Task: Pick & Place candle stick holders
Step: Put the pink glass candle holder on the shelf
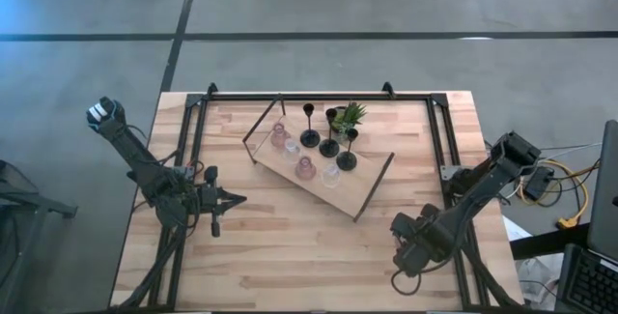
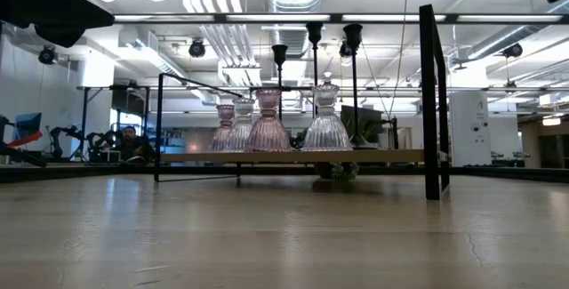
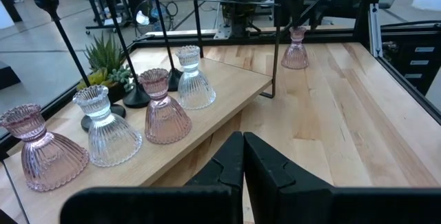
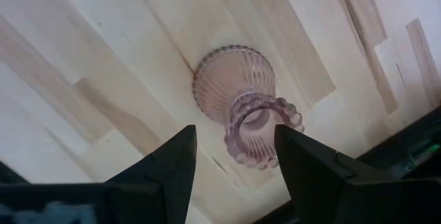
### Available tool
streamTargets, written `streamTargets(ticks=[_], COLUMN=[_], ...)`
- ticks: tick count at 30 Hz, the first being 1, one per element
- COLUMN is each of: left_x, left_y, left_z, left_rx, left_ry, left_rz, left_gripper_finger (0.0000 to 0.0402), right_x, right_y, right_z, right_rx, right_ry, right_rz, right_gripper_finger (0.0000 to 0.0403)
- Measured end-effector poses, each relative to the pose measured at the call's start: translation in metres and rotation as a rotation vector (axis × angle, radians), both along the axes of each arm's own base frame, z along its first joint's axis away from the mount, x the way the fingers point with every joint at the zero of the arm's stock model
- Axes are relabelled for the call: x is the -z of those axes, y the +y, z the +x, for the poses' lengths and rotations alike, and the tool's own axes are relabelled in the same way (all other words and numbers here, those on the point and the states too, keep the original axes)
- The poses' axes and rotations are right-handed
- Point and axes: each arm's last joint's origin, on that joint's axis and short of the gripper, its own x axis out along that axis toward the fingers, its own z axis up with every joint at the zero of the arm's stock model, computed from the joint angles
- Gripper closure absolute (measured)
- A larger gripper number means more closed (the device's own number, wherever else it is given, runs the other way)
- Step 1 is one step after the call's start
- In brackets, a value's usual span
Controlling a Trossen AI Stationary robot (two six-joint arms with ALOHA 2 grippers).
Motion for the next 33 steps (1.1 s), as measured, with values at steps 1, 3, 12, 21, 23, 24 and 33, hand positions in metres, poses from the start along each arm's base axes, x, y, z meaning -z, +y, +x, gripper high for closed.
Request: streamTargets(ticks=[1, 3, 12, 21, 23, 24, 33], left_x=[0.0, 0.0, 0.0, 0.0, 0.0, 0.0, 0.0], left_y=[0.0, 0.0, 0.0, 0.0, 0.0, 0.0, 0.0], left_z=[0.0, 0.0, 0.0, 0.0, 0.0, 0.0, 0.0], left_rx=[0.0, 0.0, 0.0, 0.0, 0.0, 0.0, 0.0], left_ry=[0.0, 0.0, 0.0, 0.001, 0.001, 0.001, 0.002], left_rz=[0.0, 0.0, 0.0, 0.001, 0.001, 0.001, 0.002], left_gripper_finger=[0.0388, 0.0388, 0.0388, 0.0388, 0.0388, 0.0388, 0.0388], right_x=[0.003, 0.008, 0.025, 0.021, 0.019, 0.018, -0.014], right_y=[0.0, -0.001, -0.004, 0.001, 0.002, 0.002, 0.006], right_z=[0.0, -0.001, -0.004, -0.001, -0.001, -0.001, 0.003], right_rx=[0.001, 0.001, 0.004, -0.004, -0.015, -0.016, -0.016], right_ry=[0.002, 0.004, -0.004, 0.005, 0.009, 0.012, 0.022], right_rz=[-0.001, -0.004, 0.013, 0.08, 0.084, 0.084, 0.077], right_gripper_finger=[0.0215, 0.0218, 0.0232, 0.0344, 0.0374, 0.0374, 0.0387])
